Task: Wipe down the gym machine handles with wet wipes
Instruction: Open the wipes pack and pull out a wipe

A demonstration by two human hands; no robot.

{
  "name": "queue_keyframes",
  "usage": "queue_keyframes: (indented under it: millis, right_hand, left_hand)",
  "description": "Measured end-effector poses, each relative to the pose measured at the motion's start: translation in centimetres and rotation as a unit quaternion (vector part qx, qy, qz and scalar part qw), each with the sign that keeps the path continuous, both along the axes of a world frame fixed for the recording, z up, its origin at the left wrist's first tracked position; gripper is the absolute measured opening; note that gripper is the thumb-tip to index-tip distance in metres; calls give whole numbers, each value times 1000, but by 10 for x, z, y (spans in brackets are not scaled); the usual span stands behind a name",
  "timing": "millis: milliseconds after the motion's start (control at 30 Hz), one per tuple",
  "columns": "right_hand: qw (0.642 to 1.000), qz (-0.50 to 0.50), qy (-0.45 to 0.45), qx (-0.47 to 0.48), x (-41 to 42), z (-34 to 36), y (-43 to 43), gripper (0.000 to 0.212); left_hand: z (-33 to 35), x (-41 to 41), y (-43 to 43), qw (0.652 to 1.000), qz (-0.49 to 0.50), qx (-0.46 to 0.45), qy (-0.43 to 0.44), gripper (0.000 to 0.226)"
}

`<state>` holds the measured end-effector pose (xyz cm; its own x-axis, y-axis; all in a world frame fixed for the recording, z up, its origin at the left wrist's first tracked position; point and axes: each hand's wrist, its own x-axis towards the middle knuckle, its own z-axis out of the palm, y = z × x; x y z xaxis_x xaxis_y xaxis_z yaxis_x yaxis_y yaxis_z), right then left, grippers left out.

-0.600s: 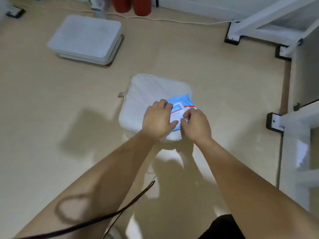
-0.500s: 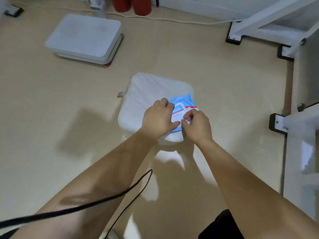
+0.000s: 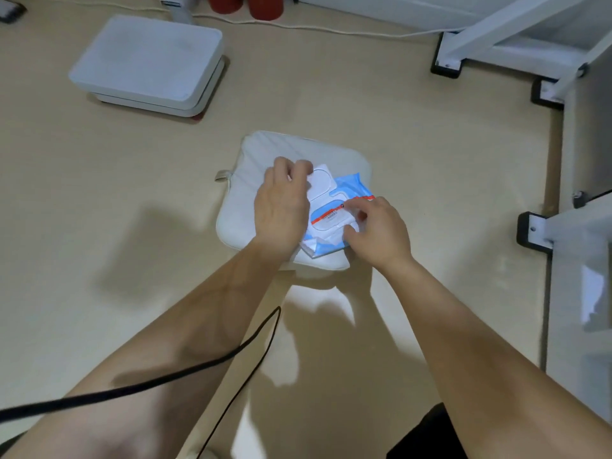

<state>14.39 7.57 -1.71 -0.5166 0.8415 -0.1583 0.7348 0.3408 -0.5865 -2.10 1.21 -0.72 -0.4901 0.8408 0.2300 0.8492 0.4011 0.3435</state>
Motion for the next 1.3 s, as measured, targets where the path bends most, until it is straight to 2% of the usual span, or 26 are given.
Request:
queue_keyframes:
  millis: [100,200,300,400,467,567,667,967,1133,1300]
  right_hand:
    - [999,-28,-15,-8,-11,7,-1,30]
    - [999,-27,-9,31,-25,12,-6,17]
    - [997,11,67,-45,-33,21,-13,11]
    - [981,19,132,-141,-29,28,-11,22]
    - [983,-28,140,-113,-22,25,-2,23]
    - [998,18,63,-14,-16,16,9,14]
    - [996,82,-7,28,-22,13,9,6]
    - [970,165,-139,110,-31,20,3,14]
    - [970,173,-139,102,-29,21,5,21]
    - [973,191,-98,81,-34,24,3,19]
  left_hand:
    - [-14,5,-12,997,-61,-15,-39,23]
    - [-15,9,-25,990,-85,2,-109,36]
    - [-10,10,-30,977,-97,2,-192,53]
    - [-11,10,-32,973,-85,16,-216,37]
    - [-15,11,-34,972,-67,38,-222,23]
    - [-20,12,-35,971,-63,46,-224,18]
    - [-22,12,-36,970,-63,54,-229,18]
    - [-25,14,-37,967,-60,62,-239,18]
    - [-23,17,-36,968,-63,68,-233,18]
    - [-23,18,-34,970,-54,63,-228,17]
